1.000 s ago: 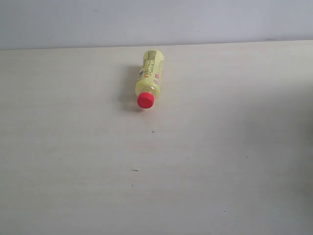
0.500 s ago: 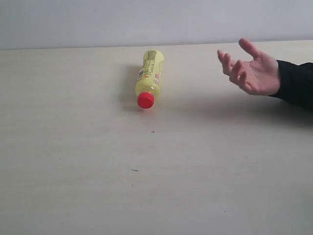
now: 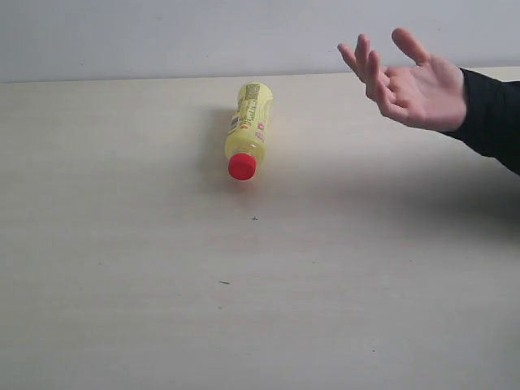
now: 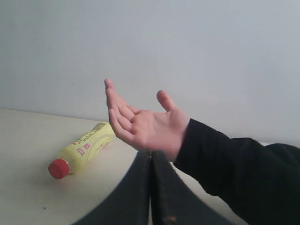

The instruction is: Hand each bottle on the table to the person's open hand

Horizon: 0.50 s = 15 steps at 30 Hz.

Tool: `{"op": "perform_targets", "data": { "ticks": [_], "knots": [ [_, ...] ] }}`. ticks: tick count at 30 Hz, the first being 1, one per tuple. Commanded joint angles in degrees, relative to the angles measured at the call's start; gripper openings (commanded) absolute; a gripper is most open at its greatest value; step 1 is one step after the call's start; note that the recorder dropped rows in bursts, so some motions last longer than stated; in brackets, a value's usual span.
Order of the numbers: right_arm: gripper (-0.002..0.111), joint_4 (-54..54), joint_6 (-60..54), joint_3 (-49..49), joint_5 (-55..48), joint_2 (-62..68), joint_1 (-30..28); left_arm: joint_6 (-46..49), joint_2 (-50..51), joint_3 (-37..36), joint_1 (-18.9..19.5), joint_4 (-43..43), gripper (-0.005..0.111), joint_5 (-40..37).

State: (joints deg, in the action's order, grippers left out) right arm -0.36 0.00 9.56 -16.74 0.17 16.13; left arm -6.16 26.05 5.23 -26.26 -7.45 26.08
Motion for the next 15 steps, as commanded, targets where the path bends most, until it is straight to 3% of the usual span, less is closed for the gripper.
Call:
{"op": "perform_targets", "data": {
  "ticks": [1,4,8,15],
  "knots": [
    [0.000,-0.03,0.00,-0.37,0.36,-0.17,-0.13,4.26,9.18,6.86,0.13,-4.80,0.000,5.18],
    [0.000,-0.03,0.00,-0.37,0.36,-0.17,-0.13,4.77,17.02,12.68,0.13,-4.80,0.000,3.72],
    [0.000,-0.03,0.00,-0.37,0.36,-0.17,-0.13,8.60,25.44,21.89,0.13,-4.80,0.005,-4.68],
    [0.000,-0.03,0.00,-0.37,0.36,-0.17,-0.13,14.59,37.05,38.36,1.80,-4.80,0.030,-23.80]
  ]
}}
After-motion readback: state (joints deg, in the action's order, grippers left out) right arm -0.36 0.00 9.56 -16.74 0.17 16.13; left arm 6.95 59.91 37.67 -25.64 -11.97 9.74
